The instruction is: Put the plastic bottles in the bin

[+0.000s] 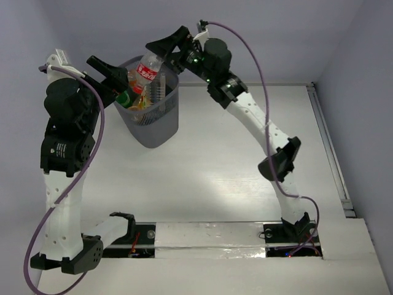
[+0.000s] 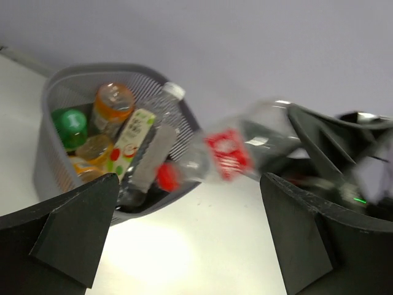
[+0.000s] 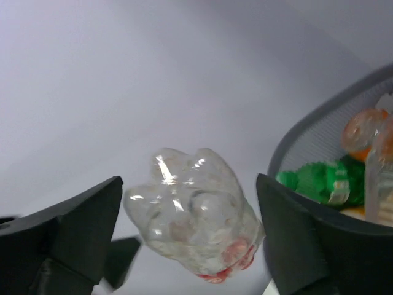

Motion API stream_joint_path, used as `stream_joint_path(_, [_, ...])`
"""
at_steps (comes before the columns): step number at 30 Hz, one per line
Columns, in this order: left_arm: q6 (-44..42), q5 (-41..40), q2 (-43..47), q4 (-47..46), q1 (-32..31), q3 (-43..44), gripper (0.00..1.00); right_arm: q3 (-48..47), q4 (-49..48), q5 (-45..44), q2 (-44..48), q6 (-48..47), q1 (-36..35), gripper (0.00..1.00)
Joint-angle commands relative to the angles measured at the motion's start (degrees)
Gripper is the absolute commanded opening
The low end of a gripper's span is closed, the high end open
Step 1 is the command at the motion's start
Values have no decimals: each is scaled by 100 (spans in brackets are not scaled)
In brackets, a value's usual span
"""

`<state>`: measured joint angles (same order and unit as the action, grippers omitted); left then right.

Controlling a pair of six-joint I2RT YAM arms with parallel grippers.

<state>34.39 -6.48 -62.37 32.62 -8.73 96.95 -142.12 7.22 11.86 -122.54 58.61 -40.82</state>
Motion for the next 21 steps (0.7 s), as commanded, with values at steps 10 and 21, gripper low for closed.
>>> stream_joint_path(10, [-126,-99,-161,-203,-384,456,99,1019,-591,-1063,915,-287,-102,100])
stream_joint_path(21, [296,822,321,-476,-384,-87,99,4496,-529,-939,4279,-1834,-102,28])
